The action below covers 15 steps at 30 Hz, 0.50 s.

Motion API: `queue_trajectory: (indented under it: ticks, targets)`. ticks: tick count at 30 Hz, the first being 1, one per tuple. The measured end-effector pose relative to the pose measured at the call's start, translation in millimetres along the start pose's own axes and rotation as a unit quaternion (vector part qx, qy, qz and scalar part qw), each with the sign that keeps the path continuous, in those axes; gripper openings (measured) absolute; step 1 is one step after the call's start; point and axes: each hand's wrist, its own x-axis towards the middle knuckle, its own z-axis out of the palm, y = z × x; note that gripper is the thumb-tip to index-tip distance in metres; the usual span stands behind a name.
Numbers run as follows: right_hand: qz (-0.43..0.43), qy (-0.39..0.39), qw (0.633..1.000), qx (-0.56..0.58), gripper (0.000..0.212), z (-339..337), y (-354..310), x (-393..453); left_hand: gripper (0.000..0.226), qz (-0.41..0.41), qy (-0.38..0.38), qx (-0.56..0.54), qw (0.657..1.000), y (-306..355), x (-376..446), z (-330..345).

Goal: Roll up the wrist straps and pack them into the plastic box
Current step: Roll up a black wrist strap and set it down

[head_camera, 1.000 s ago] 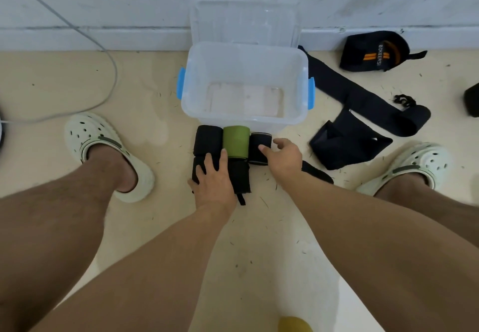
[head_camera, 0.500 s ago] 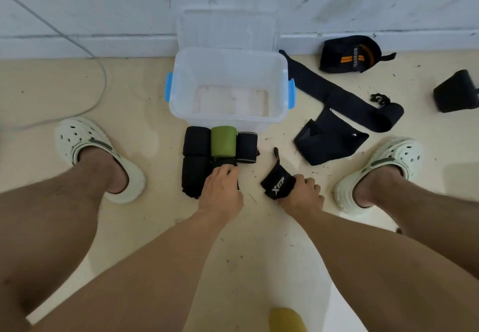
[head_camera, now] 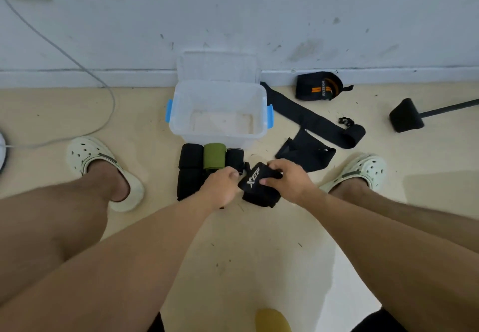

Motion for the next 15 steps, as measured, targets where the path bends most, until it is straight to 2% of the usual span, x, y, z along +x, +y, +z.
queue_trajectory:
  ticks: [4,6,9,11,13,15]
  targets:
    - [-0.058,0.018,0.996,0.061,0.016,-39,-37,-36,0.061,-0.022,-0.036,-0.091,0.995,52,-41,-32]
    - [-0.079,0.028,0.995,0.058,0.014,-58,-56,-54,0.071,-0.051,-0.065,-0.147,0.986,68,-57,-47]
    - [-0.106,0.012,0.994,0.038,0.02,-86,-82,-85,0.083,-0.081,-0.133,-0.161,0.975,82,-76,-69]
    - [-0.102,0.002,0.995,0.015,0.02,-98,-93,-106,0.073,-0.073,-0.142,-0.182,0.97,91,-90,-77]
    - [-0.086,-0.01,0.996,0.003,0.019,-102,-96,-126,0.046,-0.049,-0.09,-0.251,0.962,96,-103,-76]
    - [-0.09,-0.008,0.996,-0.003,0.017,-103,-94,-144,0.027,-0.04,-0.053,-0.349,0.935,98,-113,-69]
